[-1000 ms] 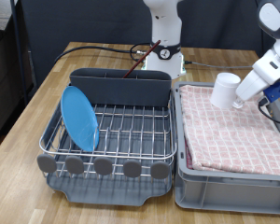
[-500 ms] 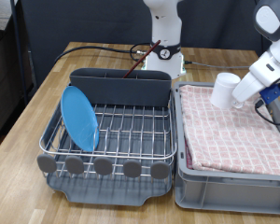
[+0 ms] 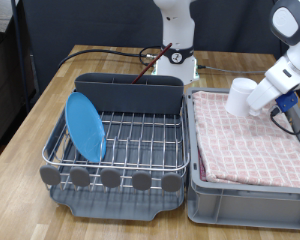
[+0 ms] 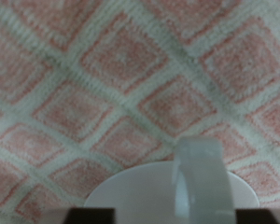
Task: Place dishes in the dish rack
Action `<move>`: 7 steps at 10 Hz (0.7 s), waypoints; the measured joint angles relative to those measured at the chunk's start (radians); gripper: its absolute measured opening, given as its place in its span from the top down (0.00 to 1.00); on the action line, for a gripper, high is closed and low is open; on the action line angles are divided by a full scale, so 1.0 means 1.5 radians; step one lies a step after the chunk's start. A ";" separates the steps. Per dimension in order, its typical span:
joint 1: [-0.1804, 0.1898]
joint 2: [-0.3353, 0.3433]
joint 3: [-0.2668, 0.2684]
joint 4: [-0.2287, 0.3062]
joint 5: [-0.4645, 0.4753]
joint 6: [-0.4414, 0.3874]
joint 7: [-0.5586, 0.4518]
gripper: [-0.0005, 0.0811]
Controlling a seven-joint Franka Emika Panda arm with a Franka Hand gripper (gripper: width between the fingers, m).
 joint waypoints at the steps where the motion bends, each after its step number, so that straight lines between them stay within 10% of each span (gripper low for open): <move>1: 0.000 0.000 -0.001 0.000 0.000 0.000 0.000 0.74; 2: 0.000 0.000 -0.002 0.000 0.001 0.002 0.000 0.91; 7: -0.002 -0.014 -0.013 0.014 0.013 -0.037 0.001 0.91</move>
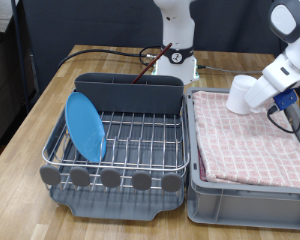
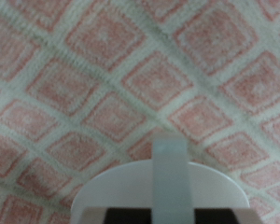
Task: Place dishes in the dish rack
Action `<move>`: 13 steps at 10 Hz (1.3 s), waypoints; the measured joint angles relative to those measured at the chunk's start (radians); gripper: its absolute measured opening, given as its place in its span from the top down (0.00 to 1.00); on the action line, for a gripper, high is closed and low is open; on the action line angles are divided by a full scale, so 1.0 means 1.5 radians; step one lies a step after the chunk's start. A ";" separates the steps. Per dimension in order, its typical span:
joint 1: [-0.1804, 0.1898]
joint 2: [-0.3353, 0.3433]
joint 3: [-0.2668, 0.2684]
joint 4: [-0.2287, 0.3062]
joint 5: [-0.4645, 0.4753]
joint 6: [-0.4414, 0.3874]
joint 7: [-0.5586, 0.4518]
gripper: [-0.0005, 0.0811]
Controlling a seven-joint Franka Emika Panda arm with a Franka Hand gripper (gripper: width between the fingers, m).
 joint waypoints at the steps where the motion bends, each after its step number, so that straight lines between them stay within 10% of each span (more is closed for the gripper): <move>1: 0.000 -0.008 -0.004 0.008 0.000 -0.018 0.001 0.91; 5: -0.006 -0.064 -0.038 0.029 0.014 -0.039 0.035 0.91; 9: -0.015 -0.170 -0.071 -0.024 -0.087 0.070 0.249 0.91; 13: -0.024 -0.150 -0.088 -0.006 -0.084 0.046 0.238 0.91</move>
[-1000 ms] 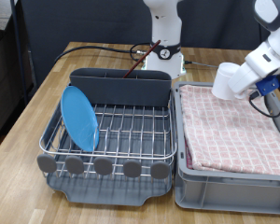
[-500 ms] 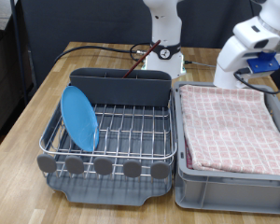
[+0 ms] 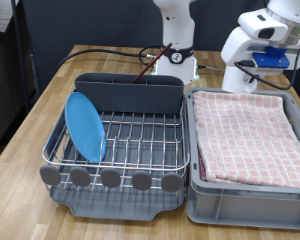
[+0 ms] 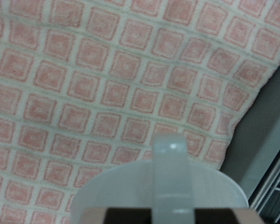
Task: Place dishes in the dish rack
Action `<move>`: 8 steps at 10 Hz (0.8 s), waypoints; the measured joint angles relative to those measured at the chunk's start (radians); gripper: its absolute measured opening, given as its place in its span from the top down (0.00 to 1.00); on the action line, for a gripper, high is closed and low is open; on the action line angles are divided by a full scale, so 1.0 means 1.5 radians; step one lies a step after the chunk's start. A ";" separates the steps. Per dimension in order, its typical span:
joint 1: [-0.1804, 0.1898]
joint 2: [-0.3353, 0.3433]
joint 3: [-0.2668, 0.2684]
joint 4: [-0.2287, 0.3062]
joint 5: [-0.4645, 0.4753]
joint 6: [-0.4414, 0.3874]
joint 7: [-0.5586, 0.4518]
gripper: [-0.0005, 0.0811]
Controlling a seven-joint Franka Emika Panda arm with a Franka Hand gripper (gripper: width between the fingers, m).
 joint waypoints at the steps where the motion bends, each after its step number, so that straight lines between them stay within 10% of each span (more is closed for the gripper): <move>1: -0.010 0.006 -0.012 0.007 0.000 0.005 -0.011 0.91; 8: -0.083 0.077 -0.094 0.074 -0.018 0.153 -0.084 0.91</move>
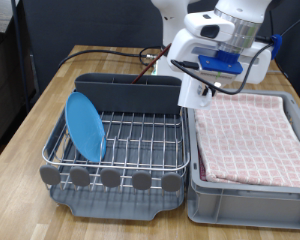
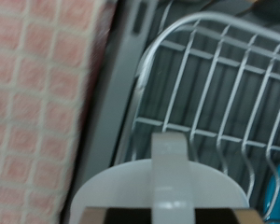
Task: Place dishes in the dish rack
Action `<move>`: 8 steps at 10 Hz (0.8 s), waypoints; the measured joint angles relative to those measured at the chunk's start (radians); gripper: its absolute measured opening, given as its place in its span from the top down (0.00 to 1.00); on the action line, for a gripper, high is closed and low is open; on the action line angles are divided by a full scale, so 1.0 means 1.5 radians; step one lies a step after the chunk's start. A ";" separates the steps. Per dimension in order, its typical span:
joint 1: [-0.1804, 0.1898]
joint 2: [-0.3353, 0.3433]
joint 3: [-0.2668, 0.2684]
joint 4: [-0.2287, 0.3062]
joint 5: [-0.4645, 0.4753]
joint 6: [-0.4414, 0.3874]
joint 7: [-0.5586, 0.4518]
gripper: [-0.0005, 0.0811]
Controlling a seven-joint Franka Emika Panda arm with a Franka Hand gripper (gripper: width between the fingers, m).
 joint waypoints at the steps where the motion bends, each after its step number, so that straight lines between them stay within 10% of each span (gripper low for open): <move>1: -0.010 0.018 -0.006 0.020 0.007 0.012 0.000 0.91; 4: -0.050 0.092 0.003 0.100 0.078 0.012 -0.043 0.91; 8: -0.043 0.093 0.008 0.098 0.078 0.024 -0.014 0.91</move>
